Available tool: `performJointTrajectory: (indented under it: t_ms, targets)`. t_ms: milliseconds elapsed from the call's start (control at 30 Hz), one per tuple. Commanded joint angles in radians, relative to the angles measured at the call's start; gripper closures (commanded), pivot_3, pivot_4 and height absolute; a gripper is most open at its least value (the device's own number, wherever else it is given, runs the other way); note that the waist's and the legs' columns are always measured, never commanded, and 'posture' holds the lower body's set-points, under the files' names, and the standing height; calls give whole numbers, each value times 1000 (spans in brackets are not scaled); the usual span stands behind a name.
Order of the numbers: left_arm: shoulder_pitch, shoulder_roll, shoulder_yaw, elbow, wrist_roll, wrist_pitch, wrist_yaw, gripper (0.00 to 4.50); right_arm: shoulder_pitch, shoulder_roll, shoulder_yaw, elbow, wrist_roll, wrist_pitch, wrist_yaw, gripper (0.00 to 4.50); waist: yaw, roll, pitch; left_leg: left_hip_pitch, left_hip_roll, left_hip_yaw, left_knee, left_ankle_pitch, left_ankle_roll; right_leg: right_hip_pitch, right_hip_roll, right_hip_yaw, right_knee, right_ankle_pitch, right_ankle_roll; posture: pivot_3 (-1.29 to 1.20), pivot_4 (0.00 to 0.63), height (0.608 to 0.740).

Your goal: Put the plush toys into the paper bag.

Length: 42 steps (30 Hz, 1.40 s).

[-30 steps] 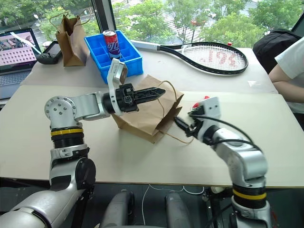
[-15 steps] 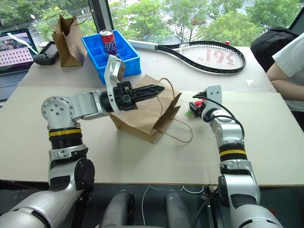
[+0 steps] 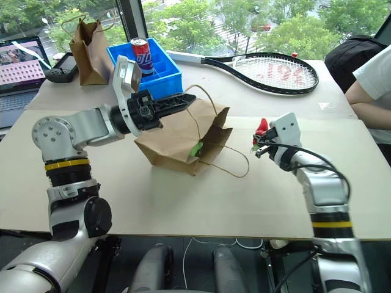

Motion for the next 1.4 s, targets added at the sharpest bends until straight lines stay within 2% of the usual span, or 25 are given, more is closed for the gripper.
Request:
performJointTrajectory:
  t_ms: [33,133,267,433,633,767,833,867,967,1133,1400]
  targets:
    - [-22,5,4,-11,-38,-24,-7,4500,-6,-32,25,-244,152,174,80,4399,0,0,0,0,0,0,-1,0,0,0,0,0,0,-1,1,0,150,665]
    - [-12,-10,2,-24,-57,-32,7,4500,-54,23,92,-296,203,263,62,4400,-3,0,0,1,2,0,0,0,0,0,2,0,0,-1,1,0,150,665]
    - [5,-17,-6,-41,-79,-38,24,4500,-105,128,198,-203,154,252,30,4400,4,-1,0,0,1,0,0,0,0,0,2,0,-1,0,0,0,150,665]
    - [24,-21,-16,-62,-115,-48,54,4500,-194,269,241,12,87,114,25,4401,8,-1,0,-1,1,0,0,0,0,-1,1,0,-2,1,-1,0,150,665]
    - [49,-18,-33,-93,-166,-68,93,4500,-251,338,273,191,-16,-100,59,4401,10,-1,0,-2,1,0,-1,0,-1,-1,1,-1,-2,1,-1,0,150,665]
    - [57,-12,-42,-99,-189,-83,111,4500,-242,389,285,257,-52,-178,66,4401,8,-1,0,-2,1,0,-1,0,-1,-1,1,-1,-2,1,-1,0,150,665]
    - [60,-8,-49,-100,-200,-92,118,4500,-231,414,275,257,-45,-180,59,3385,8,-1,0,-1,1,0,-1,0,-1,-1,1,-1,-1,1,-1,0,150,665]
    - [61,-6,-52,-101,-204,-95,120,4500,-225,422,270,253,-42,-178,56,3190,7,-1,0,-1,1,0,0,0,-1,-1,1,-1,-1,1,-1,0,150,665]
    - [66,-1,-63,-101,-214,-107,123,4500,-192,437,239,216,-36,-160,22,2208,7,-1,0,-1,1,0,-1,0,-1,-1,1,-1,-1,1,-1,0,150,665]
    - [56,24,-83,-81,-196,-110,87,4500,-75,374,205,23,-8,-74,18,487,13,-1,0,-2,1,0,0,0,-1,-1,1,-1,-2,1,-1,0,150,665]
    - [36,82,-116,-46,-124,-132,-16,4500,109,220,-1,-237,137,116,8,487,11,-1,0,-2,1,0,0,0,-1,-1,1,-1,-2,1,-1,0,150,665]
